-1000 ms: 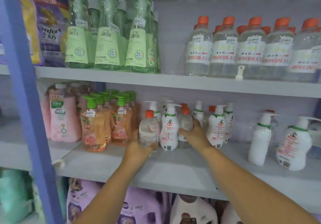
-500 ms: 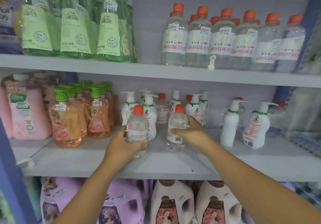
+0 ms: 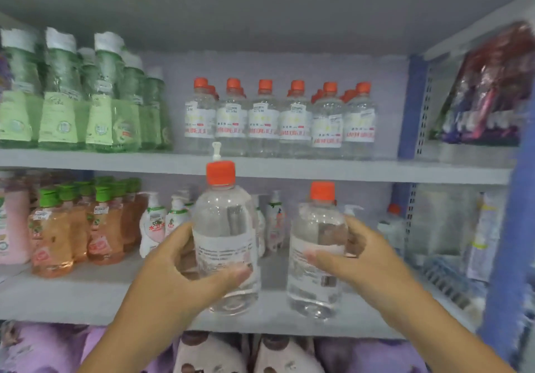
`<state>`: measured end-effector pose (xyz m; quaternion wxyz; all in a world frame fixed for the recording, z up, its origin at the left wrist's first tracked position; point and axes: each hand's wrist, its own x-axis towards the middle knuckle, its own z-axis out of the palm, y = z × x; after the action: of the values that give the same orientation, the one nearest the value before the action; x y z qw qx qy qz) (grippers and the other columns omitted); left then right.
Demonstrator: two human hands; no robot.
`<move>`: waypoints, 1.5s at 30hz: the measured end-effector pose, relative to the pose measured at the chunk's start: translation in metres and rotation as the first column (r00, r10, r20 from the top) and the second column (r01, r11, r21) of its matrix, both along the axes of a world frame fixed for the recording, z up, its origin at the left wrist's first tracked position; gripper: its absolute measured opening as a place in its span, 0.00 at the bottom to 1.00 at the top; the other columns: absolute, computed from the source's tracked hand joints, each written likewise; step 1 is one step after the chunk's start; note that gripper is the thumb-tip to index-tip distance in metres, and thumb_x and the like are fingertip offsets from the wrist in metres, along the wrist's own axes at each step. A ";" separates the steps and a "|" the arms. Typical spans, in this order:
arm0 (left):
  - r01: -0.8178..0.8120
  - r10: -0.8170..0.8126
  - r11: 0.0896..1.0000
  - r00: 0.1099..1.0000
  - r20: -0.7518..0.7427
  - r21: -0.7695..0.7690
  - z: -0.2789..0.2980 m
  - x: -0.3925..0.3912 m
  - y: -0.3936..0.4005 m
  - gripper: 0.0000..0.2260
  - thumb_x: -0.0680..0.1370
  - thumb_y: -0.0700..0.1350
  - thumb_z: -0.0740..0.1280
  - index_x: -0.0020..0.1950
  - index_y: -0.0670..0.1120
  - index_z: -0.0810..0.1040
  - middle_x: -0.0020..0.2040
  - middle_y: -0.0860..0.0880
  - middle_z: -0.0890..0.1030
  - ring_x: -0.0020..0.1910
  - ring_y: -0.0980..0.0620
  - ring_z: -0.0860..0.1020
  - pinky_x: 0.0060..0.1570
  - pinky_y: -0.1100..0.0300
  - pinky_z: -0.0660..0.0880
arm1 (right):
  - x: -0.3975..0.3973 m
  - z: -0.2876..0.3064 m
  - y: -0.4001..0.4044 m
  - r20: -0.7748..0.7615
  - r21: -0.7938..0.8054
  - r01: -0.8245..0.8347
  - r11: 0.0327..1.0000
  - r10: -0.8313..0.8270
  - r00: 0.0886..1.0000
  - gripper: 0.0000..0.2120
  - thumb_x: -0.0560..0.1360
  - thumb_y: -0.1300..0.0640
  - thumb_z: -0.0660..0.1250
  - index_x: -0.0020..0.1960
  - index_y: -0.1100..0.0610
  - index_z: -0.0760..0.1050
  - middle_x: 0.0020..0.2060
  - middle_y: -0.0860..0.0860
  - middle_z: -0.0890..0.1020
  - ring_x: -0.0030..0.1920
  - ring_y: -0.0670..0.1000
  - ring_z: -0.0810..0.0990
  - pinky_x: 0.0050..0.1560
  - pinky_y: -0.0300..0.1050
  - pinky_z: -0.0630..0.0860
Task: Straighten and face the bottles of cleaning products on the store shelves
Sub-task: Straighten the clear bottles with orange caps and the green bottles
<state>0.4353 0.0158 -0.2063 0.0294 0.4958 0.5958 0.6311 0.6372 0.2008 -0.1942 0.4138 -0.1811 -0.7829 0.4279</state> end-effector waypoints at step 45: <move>-0.089 0.061 0.982 0.985 -0.163 -0.169 0.155 0.036 0.254 0.32 0.64 0.74 0.74 0.61 0.59 0.75 0.54 0.62 0.81 0.50 0.60 0.80 0.39 0.63 0.73 | 0.034 0.158 0.178 0.106 0.082 0.092 0.992 -0.101 0.989 0.19 0.78 0.39 0.69 0.35 0.16 0.70 0.34 0.23 0.79 0.37 0.28 0.80 0.33 0.31 0.75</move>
<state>0.4711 0.2702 -0.0516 0.0019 0.5166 0.6679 0.5357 0.6712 0.3787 -0.0364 0.3969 -0.2261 -0.8106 0.3664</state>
